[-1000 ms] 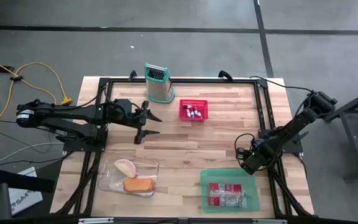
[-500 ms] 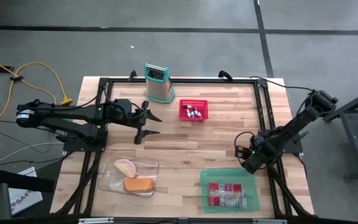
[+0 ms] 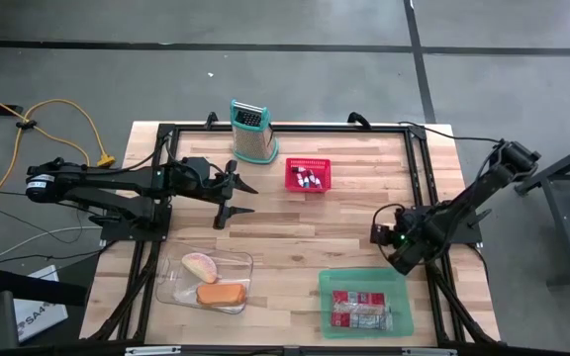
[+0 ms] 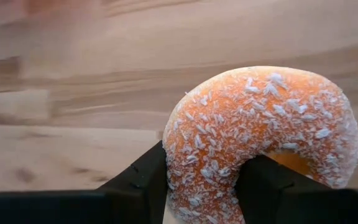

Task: Pick & Place Food Item
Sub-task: Put the donut into the transparent bin

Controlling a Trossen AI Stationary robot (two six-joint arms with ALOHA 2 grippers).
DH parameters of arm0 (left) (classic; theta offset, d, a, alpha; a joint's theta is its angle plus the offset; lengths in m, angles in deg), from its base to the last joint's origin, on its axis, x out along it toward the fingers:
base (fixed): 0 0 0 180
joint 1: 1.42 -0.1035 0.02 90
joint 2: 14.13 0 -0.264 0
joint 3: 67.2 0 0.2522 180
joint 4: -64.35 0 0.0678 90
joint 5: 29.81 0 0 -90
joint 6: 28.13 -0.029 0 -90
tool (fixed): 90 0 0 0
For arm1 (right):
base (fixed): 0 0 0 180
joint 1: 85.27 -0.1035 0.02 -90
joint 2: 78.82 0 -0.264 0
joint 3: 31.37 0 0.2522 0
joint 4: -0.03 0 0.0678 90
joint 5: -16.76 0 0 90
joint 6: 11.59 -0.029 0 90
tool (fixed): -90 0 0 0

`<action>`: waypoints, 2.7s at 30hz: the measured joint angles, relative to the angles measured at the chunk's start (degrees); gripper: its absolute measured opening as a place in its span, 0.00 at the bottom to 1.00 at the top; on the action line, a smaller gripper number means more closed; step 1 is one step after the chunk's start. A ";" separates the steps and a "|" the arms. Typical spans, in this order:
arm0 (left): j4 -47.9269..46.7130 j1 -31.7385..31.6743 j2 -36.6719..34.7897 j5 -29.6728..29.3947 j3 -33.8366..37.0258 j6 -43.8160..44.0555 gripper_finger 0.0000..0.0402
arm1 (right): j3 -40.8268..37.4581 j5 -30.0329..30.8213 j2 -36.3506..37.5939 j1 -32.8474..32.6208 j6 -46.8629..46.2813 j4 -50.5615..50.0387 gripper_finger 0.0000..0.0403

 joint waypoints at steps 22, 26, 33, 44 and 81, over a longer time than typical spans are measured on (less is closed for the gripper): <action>0.00 0.00 0.00 0.02 0.00 0.00 0.58 | 0.00 21.04 3.38 0.00 30.02 25.15 0.36; 0.00 0.01 0.00 0.00 -0.02 0.00 0.58 | 0.00 26.56 4.05 0.00 40.23 32.38 0.36; 0.00 0.01 0.00 0.01 0.00 0.00 0.58 | 0.02 28.70 5.33 0.00 57.61 45.24 0.36; 0.00 0.00 0.00 0.01 0.00 0.00 0.58 | 0.02 27.51 5.31 0.00 65.38 50.21 0.36; 0.00 0.00 0.00 0.02 0.00 0.00 0.58 | 18.76 -34.24 -17.62 29.38 105.27 64.50 0.36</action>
